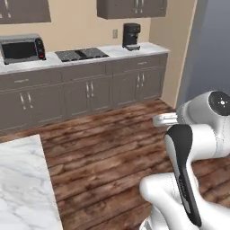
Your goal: Grab the garlic and lemon from the fridge, place them in the blender, close the lid, and turn on the blender to create a marinade.
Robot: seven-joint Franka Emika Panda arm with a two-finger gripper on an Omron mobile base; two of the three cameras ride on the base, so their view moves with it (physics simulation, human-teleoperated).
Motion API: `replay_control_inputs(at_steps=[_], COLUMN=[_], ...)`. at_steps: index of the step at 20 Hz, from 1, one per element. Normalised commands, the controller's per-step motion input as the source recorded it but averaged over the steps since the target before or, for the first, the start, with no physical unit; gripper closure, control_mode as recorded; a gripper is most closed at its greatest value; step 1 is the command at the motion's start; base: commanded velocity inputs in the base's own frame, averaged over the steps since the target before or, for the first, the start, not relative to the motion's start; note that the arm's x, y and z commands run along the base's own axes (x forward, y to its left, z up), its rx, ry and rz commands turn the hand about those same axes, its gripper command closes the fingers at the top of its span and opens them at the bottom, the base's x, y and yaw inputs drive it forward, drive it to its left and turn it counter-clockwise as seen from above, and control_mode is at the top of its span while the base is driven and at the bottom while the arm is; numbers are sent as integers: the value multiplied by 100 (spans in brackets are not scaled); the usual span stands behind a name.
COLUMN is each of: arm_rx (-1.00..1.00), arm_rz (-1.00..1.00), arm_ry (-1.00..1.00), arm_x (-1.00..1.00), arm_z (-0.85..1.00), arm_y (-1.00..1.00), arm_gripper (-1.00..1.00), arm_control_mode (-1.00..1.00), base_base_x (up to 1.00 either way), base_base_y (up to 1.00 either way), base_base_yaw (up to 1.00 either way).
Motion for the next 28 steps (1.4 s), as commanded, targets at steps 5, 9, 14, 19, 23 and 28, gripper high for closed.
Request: replay_control_inputs(at_steps=[5, 9, 14, 19, 23, 28], arm_rx=[0, 0, 0, 0, 0, 0], arm_rz=[0, 0, 0, 0, 0, 0], arm_ry=[0, 0, 0, 0, 0, 0], arm_x=[0, 0, 0, 0, 0, 0], arm_z=[0, 0, 0, 0, 0, 0], arm_y=[0, 0, 0, 0, 0, 0], arm_gripper=[100, 100, 100, 100, 100, 100], arm_control_mode=[100, 100, 100, 100, 100, 100], base_base_x=[20, 28, 66, 100, 100, 100], base_base_y=[12, 2, -2, -35, -29, -30], base_base_yaw=[51, 53, 54, 17, 15, 16])
